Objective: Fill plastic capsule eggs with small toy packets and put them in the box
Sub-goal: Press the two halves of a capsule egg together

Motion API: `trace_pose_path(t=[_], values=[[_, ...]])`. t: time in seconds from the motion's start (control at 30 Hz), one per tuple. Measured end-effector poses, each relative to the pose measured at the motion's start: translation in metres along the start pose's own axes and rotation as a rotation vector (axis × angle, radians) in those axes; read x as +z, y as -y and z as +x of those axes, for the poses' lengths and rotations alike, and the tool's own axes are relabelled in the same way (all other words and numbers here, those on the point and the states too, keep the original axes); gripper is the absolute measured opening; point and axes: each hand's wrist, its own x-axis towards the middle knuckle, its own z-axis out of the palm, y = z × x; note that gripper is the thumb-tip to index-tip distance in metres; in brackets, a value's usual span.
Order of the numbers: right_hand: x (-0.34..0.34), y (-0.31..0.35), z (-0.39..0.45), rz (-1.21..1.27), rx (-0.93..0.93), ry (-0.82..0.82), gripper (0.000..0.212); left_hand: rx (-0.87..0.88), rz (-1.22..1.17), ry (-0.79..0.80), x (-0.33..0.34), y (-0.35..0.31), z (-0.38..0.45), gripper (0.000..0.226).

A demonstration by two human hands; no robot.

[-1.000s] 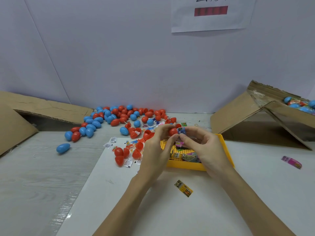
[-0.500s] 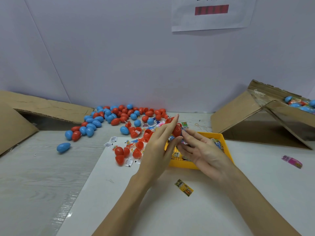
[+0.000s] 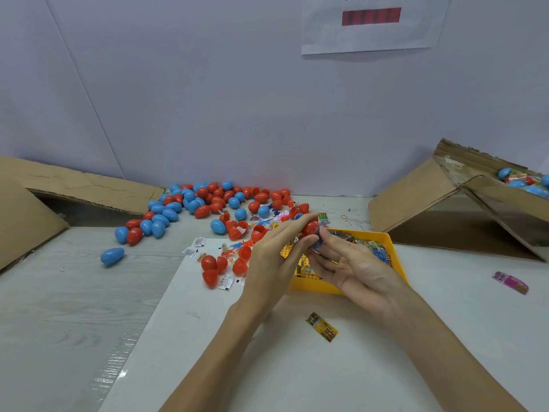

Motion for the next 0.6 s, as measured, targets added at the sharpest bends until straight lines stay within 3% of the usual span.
trace_pose_path(t=[0.6], values=[[-0.0022,-0.0038,0.0022,-0.020,-0.024,-0.016,0.025,-0.110,-0.216,0.012,0.0013,-0.0005,-0.0013,0.036]])
